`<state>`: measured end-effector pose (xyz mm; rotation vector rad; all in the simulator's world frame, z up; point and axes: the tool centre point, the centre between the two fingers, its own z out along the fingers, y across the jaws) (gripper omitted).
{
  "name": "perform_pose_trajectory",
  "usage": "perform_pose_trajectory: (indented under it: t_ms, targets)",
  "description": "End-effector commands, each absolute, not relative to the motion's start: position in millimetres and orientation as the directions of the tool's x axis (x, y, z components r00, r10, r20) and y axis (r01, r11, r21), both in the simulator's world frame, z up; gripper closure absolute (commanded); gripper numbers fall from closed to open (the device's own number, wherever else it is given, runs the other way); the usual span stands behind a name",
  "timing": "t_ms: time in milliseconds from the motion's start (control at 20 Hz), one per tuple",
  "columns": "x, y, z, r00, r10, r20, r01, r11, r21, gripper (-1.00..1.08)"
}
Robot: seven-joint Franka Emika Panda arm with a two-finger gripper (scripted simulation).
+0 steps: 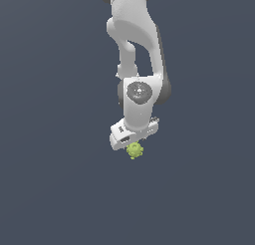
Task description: Pick up the object and move it to a goal position.
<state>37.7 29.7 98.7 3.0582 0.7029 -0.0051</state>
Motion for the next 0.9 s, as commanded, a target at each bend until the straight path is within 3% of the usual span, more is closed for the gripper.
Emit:
perform_pose_trajectory:
  t_ms: [0,500,850]
  targets:
    - [40,32,94,0.885,0.466,-0.002,0.466,-0.885,0.002,-0.92]
    - [41,33,86,0.874,0.487,-0.001,0.487,-0.874,0.0,-0.92]
    - [40,34,53,0.872,0.49,0.0,0.49,-0.872,0.0,-0.92]
